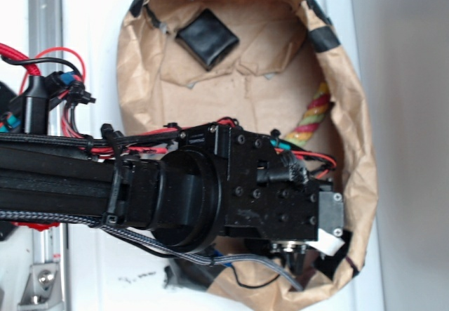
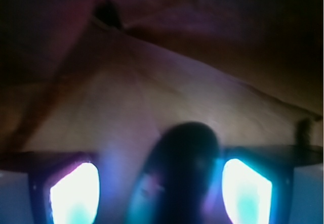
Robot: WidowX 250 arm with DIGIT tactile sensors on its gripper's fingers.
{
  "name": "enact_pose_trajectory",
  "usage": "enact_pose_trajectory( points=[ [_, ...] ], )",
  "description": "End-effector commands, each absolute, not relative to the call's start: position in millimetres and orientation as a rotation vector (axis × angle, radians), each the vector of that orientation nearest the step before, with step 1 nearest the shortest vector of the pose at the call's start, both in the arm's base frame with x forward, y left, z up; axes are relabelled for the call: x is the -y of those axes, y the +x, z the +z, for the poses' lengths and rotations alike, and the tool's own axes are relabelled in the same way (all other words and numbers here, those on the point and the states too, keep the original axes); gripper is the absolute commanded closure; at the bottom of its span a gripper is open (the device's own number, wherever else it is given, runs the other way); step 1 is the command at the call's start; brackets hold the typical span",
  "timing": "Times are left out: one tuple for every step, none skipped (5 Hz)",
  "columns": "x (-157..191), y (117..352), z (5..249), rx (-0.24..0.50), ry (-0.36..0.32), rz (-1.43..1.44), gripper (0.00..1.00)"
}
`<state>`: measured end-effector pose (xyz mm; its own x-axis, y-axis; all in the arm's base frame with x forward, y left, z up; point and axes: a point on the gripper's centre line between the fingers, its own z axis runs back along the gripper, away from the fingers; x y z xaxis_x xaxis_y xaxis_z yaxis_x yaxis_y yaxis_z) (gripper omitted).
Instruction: Grab the plastic pickle.
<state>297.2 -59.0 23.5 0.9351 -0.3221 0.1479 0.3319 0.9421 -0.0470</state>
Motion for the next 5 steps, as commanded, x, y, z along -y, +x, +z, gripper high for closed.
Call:
enact_pose_trajectory(
  points=[
    [35.9,293.4,48.9,0.148,-0.044,-0.246,1.0],
    [30.7,290.0,57.0,0.161,-0.065,-0.253,1.0],
    [23.9,288.2,79.7,0.207,-0.07,-0.243,1.0],
    [15.2,282.0,120.1,0.258,-0.07,-0.227,1.0],
    [-5.5,258.1,170.1,0.19,-0.025,0.021,1.0]
  ],
)
